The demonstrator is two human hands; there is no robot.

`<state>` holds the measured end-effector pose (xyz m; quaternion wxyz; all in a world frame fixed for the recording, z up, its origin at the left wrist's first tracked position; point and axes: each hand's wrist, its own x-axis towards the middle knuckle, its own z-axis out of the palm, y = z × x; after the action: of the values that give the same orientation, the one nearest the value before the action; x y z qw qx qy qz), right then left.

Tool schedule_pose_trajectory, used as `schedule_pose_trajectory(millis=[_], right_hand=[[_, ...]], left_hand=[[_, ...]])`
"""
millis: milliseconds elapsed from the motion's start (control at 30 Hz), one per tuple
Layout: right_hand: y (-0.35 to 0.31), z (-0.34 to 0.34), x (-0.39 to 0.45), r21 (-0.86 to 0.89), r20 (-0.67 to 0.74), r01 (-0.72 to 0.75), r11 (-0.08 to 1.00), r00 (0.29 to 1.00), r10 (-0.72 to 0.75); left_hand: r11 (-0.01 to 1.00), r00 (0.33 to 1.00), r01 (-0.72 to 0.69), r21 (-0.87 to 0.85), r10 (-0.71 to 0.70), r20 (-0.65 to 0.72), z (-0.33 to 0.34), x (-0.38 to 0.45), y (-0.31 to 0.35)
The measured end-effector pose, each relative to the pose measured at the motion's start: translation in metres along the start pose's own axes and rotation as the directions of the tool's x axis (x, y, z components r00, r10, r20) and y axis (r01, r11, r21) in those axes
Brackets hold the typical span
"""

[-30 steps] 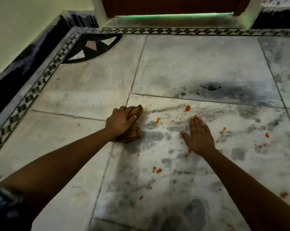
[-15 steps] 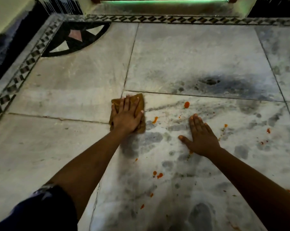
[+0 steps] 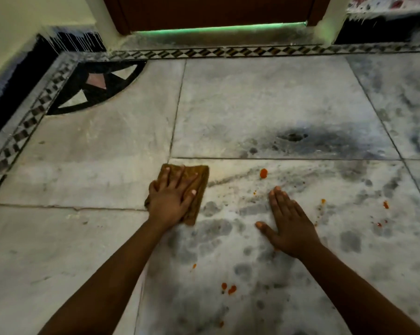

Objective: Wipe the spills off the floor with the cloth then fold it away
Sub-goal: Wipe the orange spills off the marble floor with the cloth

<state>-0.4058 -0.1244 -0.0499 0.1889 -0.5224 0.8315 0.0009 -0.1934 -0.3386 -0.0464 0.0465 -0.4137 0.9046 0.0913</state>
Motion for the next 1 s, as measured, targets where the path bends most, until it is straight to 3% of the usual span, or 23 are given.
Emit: schedule_pose_trajectory(millis=[67,133,267,400,533,600,667,800,900,1000], right_hand=[[-0.003,-0.001,-0.001,0.009,-0.007,0.009,1.0,1.0,-0.009],[-0.004,-0.005,-0.002,-0.011,0.018,-0.004,1.0,1.0,0.004],[-0.007,-0.011,0.002,-0.051,0.054,-0.019,0.999,0.998,0.022],[-0.007,-0.014,0.003,-0.074,0.113,-0.035,0.997,0.993,0.043],[-0.007,-0.019,0.004,-0.109,0.144,-0.007,0.994,0.989,0.023],[-0.009,-0.02,0.002,-0.11,0.145,-0.005,0.994,0.989,0.021],[-0.011,-0.023,0.002,-0.132,0.162,-0.018,0.991,0.986,0.039],[-0.014,-0.025,0.002,-0.139,0.184,-0.028,0.99,0.981,0.053],[-0.013,-0.023,0.002,-0.126,0.138,-0.02,0.992,0.99,0.038],[-0.011,-0.018,0.001,-0.103,0.113,-0.015,0.995,0.993,0.027]], left_hand=[[0.991,0.993,0.115,-0.065,-0.115,0.008,-0.011,0.041,0.015],[0.989,0.991,0.122,-0.089,-0.116,0.068,-0.016,0.069,0.042],[0.995,0.991,-0.099,0.028,0.096,0.092,-0.008,0.035,0.084],[0.958,0.958,-0.287,0.029,0.286,0.026,0.007,-0.046,0.051],[0.997,0.997,-0.067,-0.024,0.067,0.029,-0.001,-0.033,-0.001],[0.996,0.996,0.066,-0.06,-0.063,0.061,-0.011,0.004,0.008],[0.994,0.991,0.089,-0.07,-0.082,0.102,-0.018,0.037,0.035],[0.996,0.989,-0.088,0.023,0.085,0.124,-0.013,0.019,0.077],[0.966,0.966,-0.255,0.05,0.257,-0.029,-0.007,-0.03,0.059],[0.964,0.955,-0.258,0.061,0.264,-0.135,0.004,-0.035,0.036]])
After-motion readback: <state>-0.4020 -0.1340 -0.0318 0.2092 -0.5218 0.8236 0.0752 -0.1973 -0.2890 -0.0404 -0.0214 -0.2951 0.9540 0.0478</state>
